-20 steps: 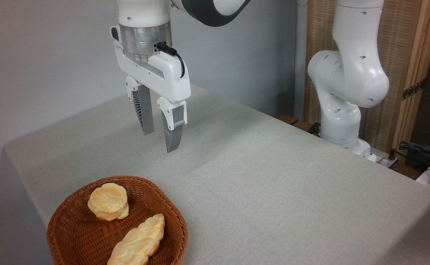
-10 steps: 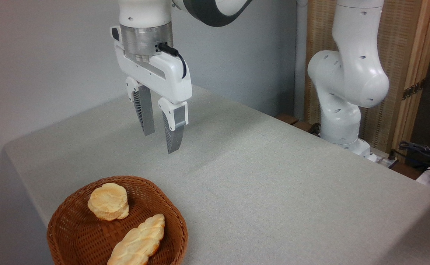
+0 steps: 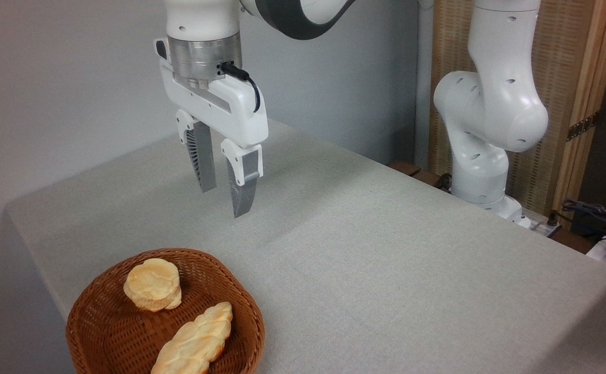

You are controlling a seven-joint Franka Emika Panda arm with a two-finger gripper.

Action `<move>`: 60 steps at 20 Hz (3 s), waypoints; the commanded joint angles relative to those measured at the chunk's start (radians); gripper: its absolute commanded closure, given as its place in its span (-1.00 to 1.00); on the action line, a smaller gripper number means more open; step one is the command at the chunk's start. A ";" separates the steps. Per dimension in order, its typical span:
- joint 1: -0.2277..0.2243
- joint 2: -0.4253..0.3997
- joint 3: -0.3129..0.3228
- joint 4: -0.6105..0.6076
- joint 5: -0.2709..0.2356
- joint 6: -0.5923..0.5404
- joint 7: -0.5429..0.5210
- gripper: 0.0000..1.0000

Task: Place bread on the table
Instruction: 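Lower the open gripper down onto the round golden bun in the basket, then close the gripper on the round bun, then lift the bun out of the basket and carry it onto the table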

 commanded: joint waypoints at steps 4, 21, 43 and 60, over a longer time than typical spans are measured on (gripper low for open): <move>-0.008 0.017 0.006 -0.047 -0.053 0.231 -0.007 -1.00; -0.019 0.269 -0.040 -0.049 -0.079 0.555 -0.007 -1.00; -0.013 0.301 -0.043 -0.045 -0.096 0.569 0.071 0.39; 0.024 0.134 -0.030 -0.042 -0.105 0.373 0.060 0.53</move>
